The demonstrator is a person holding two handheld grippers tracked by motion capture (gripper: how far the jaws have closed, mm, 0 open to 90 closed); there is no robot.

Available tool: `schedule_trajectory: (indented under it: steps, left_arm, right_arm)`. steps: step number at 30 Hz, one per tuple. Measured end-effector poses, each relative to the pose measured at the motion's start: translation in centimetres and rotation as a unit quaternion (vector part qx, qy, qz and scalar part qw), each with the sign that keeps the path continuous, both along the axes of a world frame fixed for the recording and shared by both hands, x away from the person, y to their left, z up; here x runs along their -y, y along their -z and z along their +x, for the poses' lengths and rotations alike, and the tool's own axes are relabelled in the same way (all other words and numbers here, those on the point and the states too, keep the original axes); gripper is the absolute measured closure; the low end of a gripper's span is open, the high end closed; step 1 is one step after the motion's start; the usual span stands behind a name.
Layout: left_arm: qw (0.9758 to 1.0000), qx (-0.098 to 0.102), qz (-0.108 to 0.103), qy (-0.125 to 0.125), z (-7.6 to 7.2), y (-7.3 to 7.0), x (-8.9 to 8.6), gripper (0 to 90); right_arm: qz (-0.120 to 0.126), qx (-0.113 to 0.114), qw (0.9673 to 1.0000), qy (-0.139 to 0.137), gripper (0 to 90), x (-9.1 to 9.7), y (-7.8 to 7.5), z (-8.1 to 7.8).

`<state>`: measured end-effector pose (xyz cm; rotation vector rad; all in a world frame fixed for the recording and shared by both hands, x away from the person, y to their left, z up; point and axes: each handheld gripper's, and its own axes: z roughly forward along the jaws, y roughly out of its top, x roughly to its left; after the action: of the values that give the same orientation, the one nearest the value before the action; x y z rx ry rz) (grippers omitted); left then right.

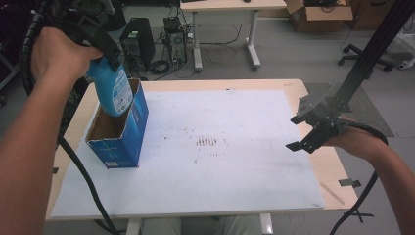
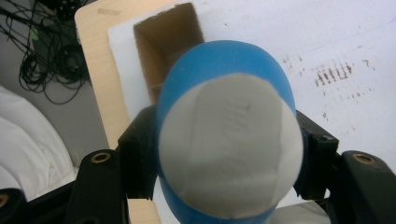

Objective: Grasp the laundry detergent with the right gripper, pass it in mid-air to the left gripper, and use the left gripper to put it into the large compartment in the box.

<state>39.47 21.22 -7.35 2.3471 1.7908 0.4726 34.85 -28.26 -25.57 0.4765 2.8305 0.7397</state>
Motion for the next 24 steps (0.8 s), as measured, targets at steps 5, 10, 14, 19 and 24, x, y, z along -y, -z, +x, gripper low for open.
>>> schedule_trajectory:
  steps: [5,10,14,19,24]
  left_arm:
    - [0.9997,0.002,-0.002,-0.022,0.1,0.7,-1.0,37.8]
    - [0.9994,0.006,0.001,-0.035,0.2,1.4,-1.5,37.8]
    - [0.999,0.008,-0.003,-0.043,0.4,2.1,-2.0,37.8]
    - [0.9987,0.004,-0.002,-0.05,0.6,3.1,-2.4,37.8]
    - [0.9982,0.005,-0.012,-0.058,0.7,4.5,-3.0,37.8]
  right_arm:
    - [0.002,0.001,1.0,0.001,11.1,0.1,-0.1,0.1]
    - [0.002,-0.002,1.0,0.003,11.2,0.2,0.1,0.2]
    - [0.004,-0.003,1.0,0.003,11.2,0.1,0.1,0.3]
    - [0.003,-0.006,1.0,0.003,11.2,0.0,0.2,0.3]
    - [0.003,-0.007,1.0,0.004,11.3,0.0,0.4,0.4]
